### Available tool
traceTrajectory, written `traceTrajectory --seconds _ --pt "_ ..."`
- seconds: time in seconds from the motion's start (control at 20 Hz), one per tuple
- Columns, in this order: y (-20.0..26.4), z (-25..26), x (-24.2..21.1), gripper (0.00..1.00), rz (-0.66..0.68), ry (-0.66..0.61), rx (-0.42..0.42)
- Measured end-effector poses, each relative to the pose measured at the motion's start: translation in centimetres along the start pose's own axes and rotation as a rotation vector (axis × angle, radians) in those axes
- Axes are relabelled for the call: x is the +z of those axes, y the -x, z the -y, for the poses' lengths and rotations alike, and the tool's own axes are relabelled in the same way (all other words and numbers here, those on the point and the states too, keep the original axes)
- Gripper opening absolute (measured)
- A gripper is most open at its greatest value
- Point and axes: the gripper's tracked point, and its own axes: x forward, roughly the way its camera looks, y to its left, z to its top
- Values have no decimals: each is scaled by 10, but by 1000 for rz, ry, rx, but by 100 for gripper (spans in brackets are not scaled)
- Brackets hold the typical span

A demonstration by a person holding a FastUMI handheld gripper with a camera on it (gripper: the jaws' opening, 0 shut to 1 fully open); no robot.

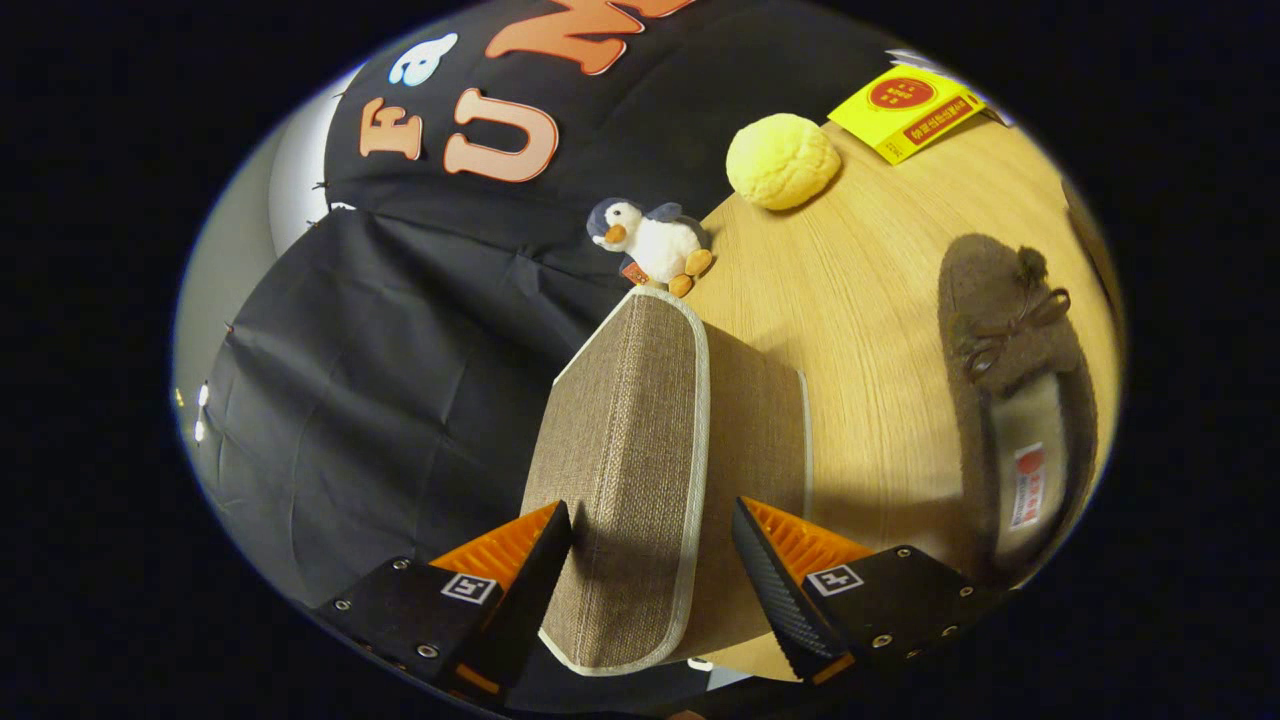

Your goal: Open the storage box then place both shoes into the box .Put the left shoe in first, then the right shoe, with the right side of both shoes facing outward in a uniform manner.

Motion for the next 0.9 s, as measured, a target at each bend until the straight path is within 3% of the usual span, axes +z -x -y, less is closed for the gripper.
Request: traceTrajectory --seconds 0.3,0.6,0.65,0.75,0.9 --pt "7 -13 7 91 24 -153 93" --pt "25 -11 21 61 44 -166 76" --pt "26 -10 21 49 48 -169 70" --pt "29 -19 23 33 54 -202 111" --pt "30 -41 25 25 44 -274 209"
